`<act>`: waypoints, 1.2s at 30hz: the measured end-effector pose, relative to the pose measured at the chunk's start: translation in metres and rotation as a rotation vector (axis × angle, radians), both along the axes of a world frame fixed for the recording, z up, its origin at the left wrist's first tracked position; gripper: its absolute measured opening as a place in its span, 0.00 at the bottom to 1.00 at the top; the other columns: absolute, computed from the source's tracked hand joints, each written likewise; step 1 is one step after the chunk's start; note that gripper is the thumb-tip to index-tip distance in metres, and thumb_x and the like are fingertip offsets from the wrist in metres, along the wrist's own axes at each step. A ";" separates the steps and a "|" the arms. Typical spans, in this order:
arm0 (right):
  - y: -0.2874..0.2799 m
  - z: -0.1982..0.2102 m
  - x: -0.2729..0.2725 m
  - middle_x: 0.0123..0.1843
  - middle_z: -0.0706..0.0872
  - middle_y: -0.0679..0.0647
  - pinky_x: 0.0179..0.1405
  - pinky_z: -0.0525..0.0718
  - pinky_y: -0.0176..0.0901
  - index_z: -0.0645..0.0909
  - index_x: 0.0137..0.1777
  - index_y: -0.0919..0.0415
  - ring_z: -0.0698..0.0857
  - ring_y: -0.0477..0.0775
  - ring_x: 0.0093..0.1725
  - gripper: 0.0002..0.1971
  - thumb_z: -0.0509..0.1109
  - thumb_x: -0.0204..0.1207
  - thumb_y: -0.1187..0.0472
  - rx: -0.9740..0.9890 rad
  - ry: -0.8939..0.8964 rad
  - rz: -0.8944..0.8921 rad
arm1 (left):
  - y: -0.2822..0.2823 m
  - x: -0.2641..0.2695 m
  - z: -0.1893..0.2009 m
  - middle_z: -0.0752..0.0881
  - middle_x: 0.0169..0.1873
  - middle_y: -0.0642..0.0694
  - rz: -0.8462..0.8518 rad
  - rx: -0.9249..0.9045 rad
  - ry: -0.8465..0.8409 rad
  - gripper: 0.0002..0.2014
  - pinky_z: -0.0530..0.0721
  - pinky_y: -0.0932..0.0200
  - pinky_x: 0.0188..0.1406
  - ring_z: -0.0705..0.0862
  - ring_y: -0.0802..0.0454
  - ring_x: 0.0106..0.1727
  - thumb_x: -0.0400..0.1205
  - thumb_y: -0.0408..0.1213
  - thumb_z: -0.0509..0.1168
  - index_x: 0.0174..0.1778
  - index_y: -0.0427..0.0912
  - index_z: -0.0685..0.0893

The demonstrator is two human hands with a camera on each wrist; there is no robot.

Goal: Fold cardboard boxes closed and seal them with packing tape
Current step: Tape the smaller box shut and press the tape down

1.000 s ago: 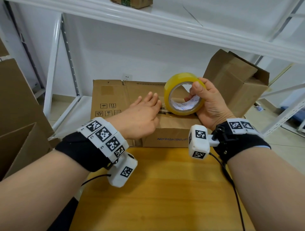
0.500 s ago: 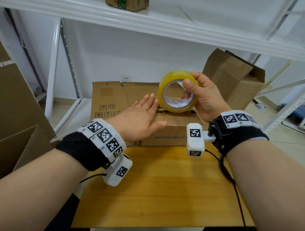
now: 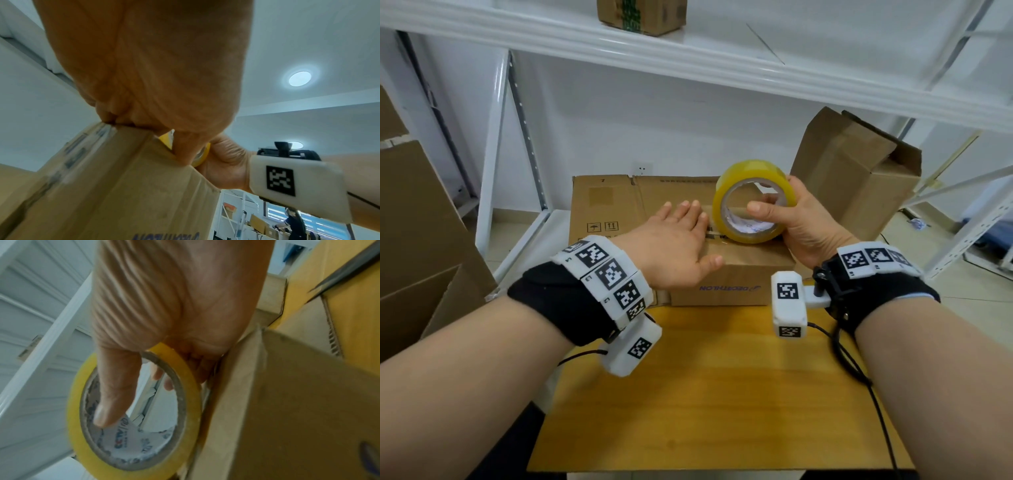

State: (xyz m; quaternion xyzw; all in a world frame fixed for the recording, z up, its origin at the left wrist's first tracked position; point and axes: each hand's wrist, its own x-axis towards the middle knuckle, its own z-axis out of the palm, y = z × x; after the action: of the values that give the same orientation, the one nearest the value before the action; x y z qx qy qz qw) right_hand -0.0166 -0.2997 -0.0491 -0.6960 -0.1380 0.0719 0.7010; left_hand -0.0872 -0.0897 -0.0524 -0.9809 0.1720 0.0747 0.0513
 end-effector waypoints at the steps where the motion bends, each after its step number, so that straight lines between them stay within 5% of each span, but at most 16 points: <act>1: -0.001 0.000 -0.001 0.58 0.85 0.54 0.56 0.86 0.50 0.74 0.74 0.60 0.88 0.49 0.54 0.41 0.86 0.60 0.63 -0.027 0.002 -0.018 | -0.004 0.001 0.001 0.38 0.85 0.37 -0.004 0.010 -0.010 0.40 0.40 0.43 0.86 0.37 0.43 0.86 0.87 0.62 0.38 0.86 0.36 0.38; 4: -0.002 0.000 -0.003 0.59 0.83 0.55 0.61 0.86 0.52 0.73 0.72 0.57 0.85 0.51 0.58 0.40 0.85 0.58 0.63 -0.098 0.002 -0.007 | -0.015 0.002 0.001 0.40 0.85 0.35 -0.023 -0.033 0.001 0.40 0.41 0.43 0.86 0.38 0.41 0.86 0.87 0.60 0.41 0.86 0.34 0.42; 8: -0.003 0.005 -0.005 0.61 0.82 0.54 0.51 0.87 0.40 0.69 0.69 0.53 0.83 0.50 0.60 0.38 0.74 0.56 0.72 -0.131 0.051 0.071 | -0.020 -0.001 -0.007 0.41 0.85 0.34 -0.019 -0.060 -0.020 0.42 0.43 0.42 0.86 0.38 0.39 0.86 0.86 0.64 0.39 0.86 0.34 0.44; 13: -0.007 0.009 -0.003 0.55 0.87 0.60 0.62 0.86 0.58 0.70 0.66 0.55 0.87 0.63 0.60 0.30 0.75 0.70 0.79 -0.109 0.030 0.091 | -0.015 0.002 -0.010 0.41 0.86 0.35 -0.025 -0.067 -0.019 0.41 0.44 0.41 0.86 0.38 0.40 0.86 0.86 0.63 0.38 0.86 0.35 0.44; 16: -0.011 0.011 -0.004 0.50 0.90 0.63 0.54 0.89 0.64 0.75 0.64 0.57 0.89 0.67 0.53 0.27 0.81 0.67 0.71 -0.015 -0.008 0.039 | -0.015 0.003 -0.012 0.41 0.86 0.36 -0.039 -0.073 -0.029 0.41 0.43 0.42 0.86 0.38 0.40 0.86 0.86 0.63 0.39 0.86 0.35 0.43; 19: -0.009 0.013 -0.005 0.44 0.90 0.56 0.44 0.90 0.56 0.80 0.60 0.55 0.90 0.59 0.44 0.26 0.84 0.62 0.63 0.019 -0.046 -0.010 | -0.013 0.003 -0.012 0.40 0.86 0.36 -0.030 -0.072 -0.028 0.41 0.43 0.43 0.86 0.38 0.41 0.86 0.86 0.63 0.39 0.86 0.35 0.41; 24: -0.020 0.012 -0.001 0.45 0.84 0.58 0.49 0.83 0.59 0.85 0.61 0.53 0.83 0.60 0.45 0.30 0.87 0.57 0.56 0.105 -0.067 -0.108 | -0.015 -0.002 -0.006 0.37 0.85 0.35 -0.002 -0.058 0.010 0.40 0.42 0.45 0.86 0.36 0.43 0.86 0.87 0.61 0.38 0.85 0.34 0.38; 29: -0.023 0.002 0.003 0.42 0.83 0.54 0.43 0.86 0.50 0.82 0.70 0.57 0.85 0.51 0.37 0.32 0.84 0.64 0.58 0.136 -0.052 -0.111 | -0.024 -0.004 0.000 0.37 0.85 0.33 0.022 -0.011 0.023 0.38 0.43 0.43 0.86 0.37 0.40 0.86 0.89 0.58 0.41 0.85 0.33 0.39; 36: -0.018 -0.006 -0.001 0.42 0.89 0.47 0.47 0.87 0.46 0.80 0.70 0.58 0.89 0.49 0.44 0.33 0.83 0.63 0.56 0.089 -0.036 -0.036 | -0.053 0.001 -0.001 0.40 0.85 0.30 0.019 -0.014 0.030 0.43 0.43 0.40 0.85 0.38 0.36 0.86 0.87 0.61 0.46 0.85 0.30 0.41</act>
State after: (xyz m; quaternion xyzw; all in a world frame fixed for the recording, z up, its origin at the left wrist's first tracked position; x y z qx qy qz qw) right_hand -0.0178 -0.3179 -0.0549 -0.6677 -0.1408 0.0405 0.7299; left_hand -0.0859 -0.1425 -0.0529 -0.9816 0.1641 0.0885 0.0413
